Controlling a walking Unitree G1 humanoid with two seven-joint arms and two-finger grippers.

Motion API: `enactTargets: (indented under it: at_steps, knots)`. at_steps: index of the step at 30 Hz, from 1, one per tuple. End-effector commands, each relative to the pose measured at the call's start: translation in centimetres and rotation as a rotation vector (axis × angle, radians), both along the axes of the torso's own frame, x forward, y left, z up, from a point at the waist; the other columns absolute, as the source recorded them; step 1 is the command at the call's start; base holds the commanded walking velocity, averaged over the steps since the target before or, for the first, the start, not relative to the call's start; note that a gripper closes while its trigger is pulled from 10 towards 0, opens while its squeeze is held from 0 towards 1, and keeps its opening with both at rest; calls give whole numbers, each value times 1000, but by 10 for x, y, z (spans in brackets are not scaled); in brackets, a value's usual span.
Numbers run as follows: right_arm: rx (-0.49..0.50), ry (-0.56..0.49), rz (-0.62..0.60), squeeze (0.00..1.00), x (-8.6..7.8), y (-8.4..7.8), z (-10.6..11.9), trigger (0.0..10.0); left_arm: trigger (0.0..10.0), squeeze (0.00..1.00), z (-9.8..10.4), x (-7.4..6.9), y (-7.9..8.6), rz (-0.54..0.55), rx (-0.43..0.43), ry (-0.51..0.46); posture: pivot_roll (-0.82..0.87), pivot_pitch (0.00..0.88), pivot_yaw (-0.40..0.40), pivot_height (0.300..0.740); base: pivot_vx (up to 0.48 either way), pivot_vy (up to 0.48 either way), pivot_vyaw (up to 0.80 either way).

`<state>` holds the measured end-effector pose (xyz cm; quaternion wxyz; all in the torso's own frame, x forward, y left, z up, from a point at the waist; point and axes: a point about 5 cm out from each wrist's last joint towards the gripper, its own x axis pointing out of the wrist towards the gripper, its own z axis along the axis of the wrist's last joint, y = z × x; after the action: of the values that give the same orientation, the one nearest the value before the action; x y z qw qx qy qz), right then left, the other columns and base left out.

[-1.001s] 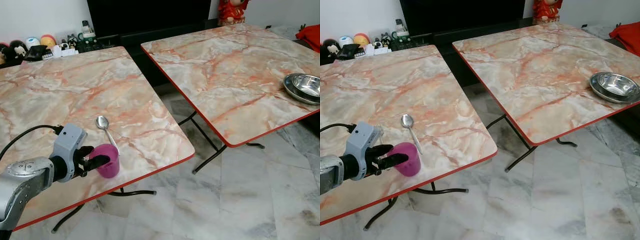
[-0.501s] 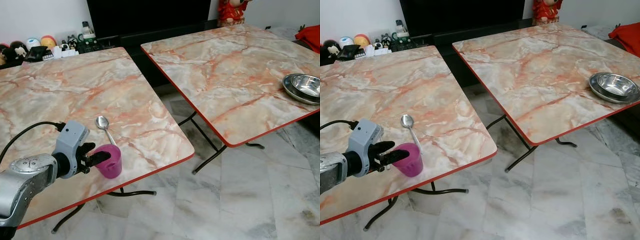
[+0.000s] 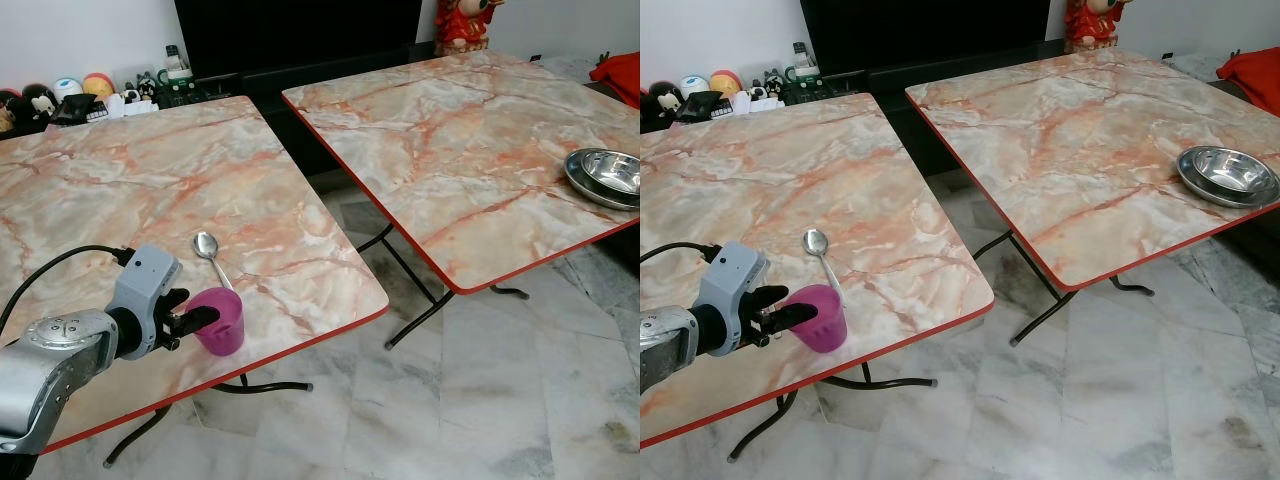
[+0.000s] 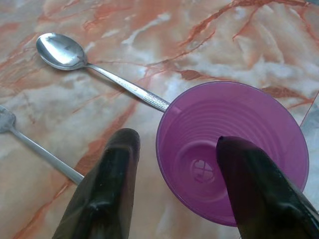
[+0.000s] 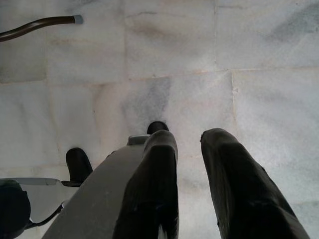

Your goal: Setting the table

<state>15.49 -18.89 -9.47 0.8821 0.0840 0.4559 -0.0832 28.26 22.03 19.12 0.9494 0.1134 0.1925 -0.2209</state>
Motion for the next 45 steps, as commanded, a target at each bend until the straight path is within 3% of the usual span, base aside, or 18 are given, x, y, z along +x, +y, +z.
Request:
enactTargets:
  at_steps: [1, 15, 27, 34, 39, 45]
  knots:
    - [8, 30, -11, 0, -8, 1, -4, 10000, 78, 0, -1, 1, 1, 13, 7, 3, 43, 128, 36, 740, 0, 0, 0]
    - [3, 31, -15, 0, -10, -5, -4, 10000, 0, 0, -1, 2, 2, 23, 17, -2, 41, 132, 34, 740, 0, 0, 0]
    - [6, 37, -13, 0, -11, -2, -4, 10000, 0, 0, -1, 1, 4, 13, 110, -12, 43, 137, 35, 740, 0, 0, 0]
    - [7, 41, -13, 0, -11, -1, -5, 10000, 0, 0, -2, 1, 3, 9, 109, -15, 44, 138, 35, 740, 0, 0, 0]
    - [7, 44, -12, 0, -12, 0, -5, 10000, 0, 0, 2, 4, 4, 33, 80, -47, 44, 138, 35, 740, 0, 0, 0]
    - [8, 41, -10, 0, -12, 0, -5, 10000, 0, 0, 13, 18, 19, 239, -85, -208, 45, 132, 33, 740, 0, 0, 0]
